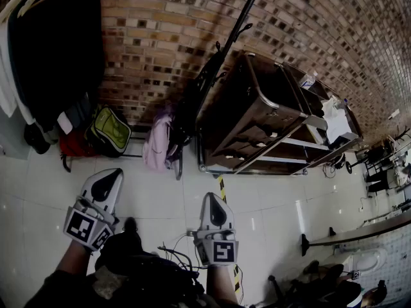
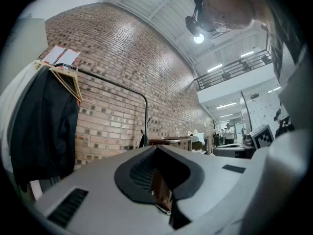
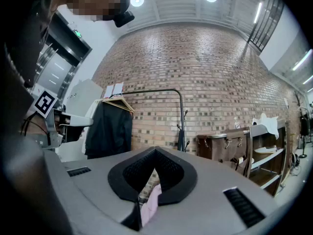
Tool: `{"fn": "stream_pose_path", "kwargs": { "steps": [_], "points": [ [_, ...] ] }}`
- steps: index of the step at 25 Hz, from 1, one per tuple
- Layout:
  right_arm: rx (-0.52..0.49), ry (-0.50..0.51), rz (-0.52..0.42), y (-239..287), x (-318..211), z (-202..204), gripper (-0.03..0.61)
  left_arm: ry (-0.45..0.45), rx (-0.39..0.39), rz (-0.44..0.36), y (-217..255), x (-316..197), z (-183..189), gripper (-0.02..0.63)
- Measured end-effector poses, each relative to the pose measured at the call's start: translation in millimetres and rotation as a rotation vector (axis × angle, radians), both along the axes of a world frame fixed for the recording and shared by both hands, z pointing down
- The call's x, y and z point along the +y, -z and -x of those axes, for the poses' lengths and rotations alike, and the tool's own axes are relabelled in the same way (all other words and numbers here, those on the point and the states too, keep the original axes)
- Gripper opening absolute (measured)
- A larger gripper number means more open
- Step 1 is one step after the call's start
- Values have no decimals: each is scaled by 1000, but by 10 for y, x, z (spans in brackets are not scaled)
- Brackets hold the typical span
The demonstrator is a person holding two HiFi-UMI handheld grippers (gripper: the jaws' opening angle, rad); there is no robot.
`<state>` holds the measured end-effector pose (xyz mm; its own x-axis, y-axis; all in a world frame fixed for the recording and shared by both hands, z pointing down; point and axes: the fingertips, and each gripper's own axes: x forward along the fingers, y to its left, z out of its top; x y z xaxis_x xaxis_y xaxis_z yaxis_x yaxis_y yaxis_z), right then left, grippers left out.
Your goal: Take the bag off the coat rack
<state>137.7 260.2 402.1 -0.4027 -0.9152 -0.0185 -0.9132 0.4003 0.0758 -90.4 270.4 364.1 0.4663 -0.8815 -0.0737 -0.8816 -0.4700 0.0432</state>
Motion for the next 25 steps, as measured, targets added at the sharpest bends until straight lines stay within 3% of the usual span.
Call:
{"fn": "stream_pose_path", "kwargs": {
  "steps": [14, 25],
  "points": [
    [-83, -80, 7, 132, -1117, 694, 23, -109, 4, 9, 37, -1122, 592, 31],
    [-56, -128, 37, -41, -1407, 1008, 23, -124, 27, 37, -107, -1493, 893, 31]
  ]
}}
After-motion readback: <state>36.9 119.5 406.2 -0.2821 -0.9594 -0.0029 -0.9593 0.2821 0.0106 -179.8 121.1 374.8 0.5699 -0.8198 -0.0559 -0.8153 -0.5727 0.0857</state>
